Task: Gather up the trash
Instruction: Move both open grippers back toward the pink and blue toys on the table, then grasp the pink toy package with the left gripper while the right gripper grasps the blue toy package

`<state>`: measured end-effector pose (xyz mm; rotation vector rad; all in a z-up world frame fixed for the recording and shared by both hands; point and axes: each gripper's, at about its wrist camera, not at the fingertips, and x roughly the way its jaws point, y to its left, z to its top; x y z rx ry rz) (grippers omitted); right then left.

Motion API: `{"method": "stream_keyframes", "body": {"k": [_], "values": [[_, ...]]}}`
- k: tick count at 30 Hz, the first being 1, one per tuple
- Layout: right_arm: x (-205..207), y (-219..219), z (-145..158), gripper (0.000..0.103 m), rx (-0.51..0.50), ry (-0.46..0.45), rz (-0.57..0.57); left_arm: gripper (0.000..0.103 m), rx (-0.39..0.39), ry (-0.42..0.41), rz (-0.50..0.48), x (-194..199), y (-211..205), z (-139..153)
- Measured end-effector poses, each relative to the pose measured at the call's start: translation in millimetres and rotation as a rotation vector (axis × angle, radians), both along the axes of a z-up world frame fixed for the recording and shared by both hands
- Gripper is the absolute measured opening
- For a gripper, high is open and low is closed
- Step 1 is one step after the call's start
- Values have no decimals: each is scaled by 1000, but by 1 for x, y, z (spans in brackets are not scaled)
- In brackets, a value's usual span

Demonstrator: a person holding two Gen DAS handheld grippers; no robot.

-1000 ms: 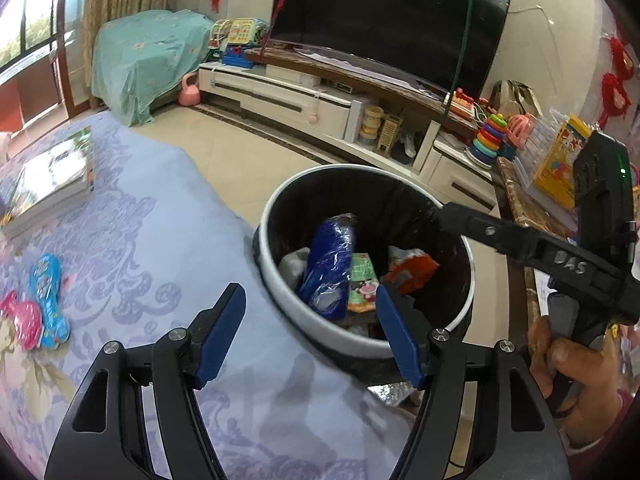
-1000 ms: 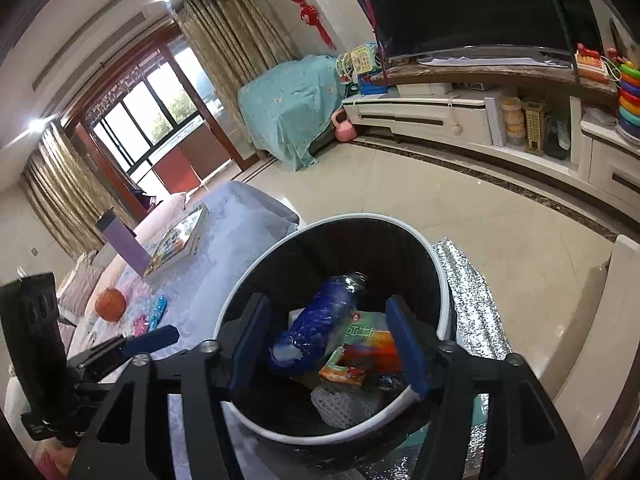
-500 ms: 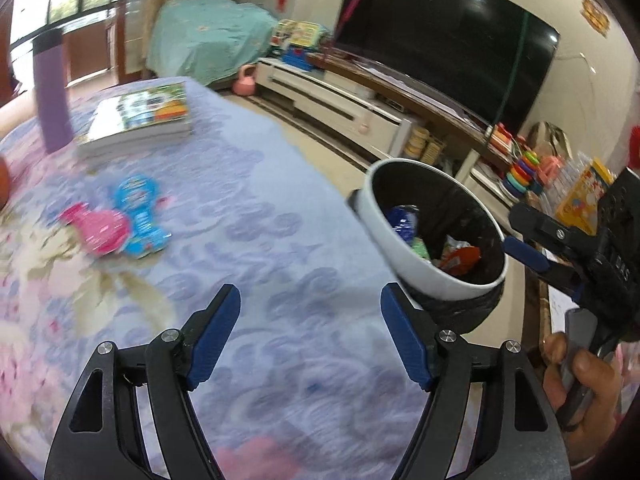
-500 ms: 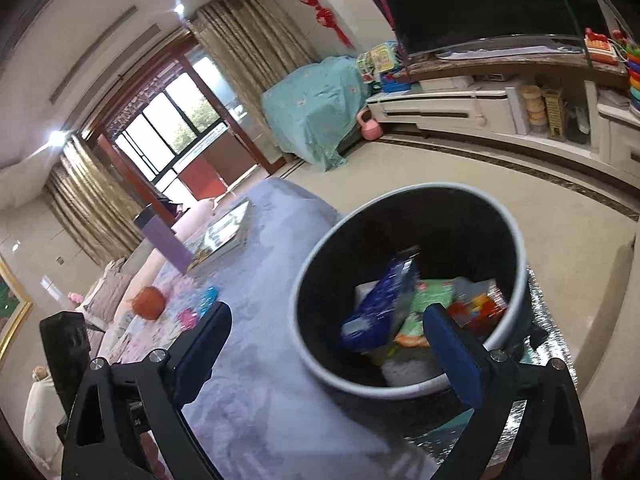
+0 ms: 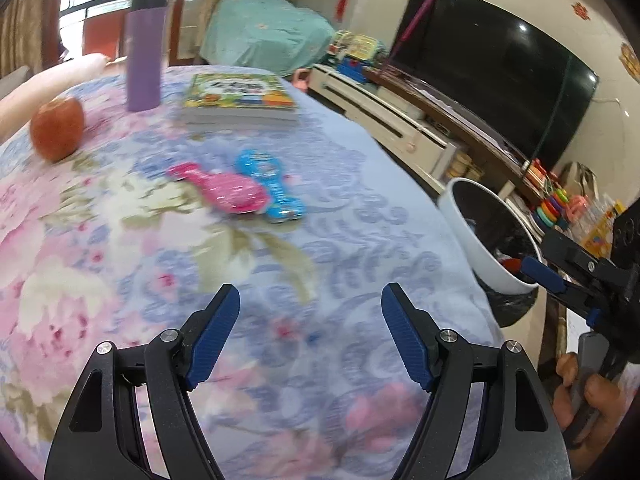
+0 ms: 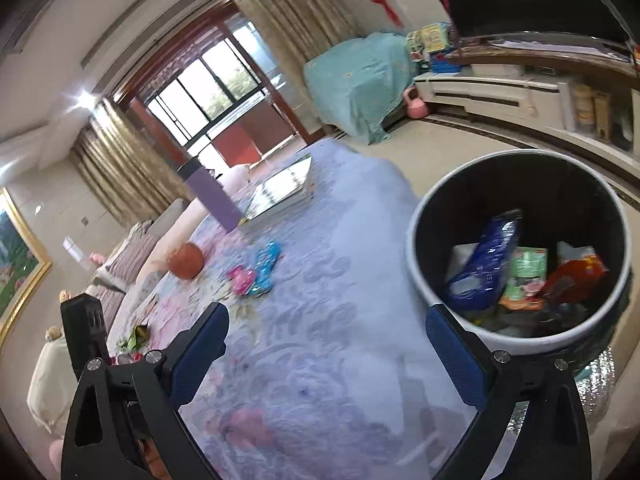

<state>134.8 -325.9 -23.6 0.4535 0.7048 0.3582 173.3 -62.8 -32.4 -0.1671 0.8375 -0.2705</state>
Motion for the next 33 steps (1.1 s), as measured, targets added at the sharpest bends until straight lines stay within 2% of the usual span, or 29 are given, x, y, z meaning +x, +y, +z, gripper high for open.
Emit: {"method": "stream_keyframes", "body": {"k": [9, 20, 24, 28, 30, 32, 33], "values": [[2, 37, 1, 100, -30, 1, 62, 75, -36, 41, 97, 10, 48, -11], [13, 49, -3, 100, -18, 6, 71, 76, -64, 81, 145, 73, 47, -16], [17, 48, -3, 100, -16, 6, 65, 76, -34, 99, 142, 100, 33, -18], [28, 46, -7, 100, -13, 24, 53, 75, 20, 118, 151, 117, 30, -33], [34, 46, -8, 100, -11, 34, 49, 68, 30, 93, 140, 116, 33, -35], [39, 49, -9, 100, -16, 38, 54, 48, 48, 80, 127, 113, 39, -35], [42, 51, -9, 100, -20, 37, 60, 44, 44, 78, 115, 111, 45, -36]]}}
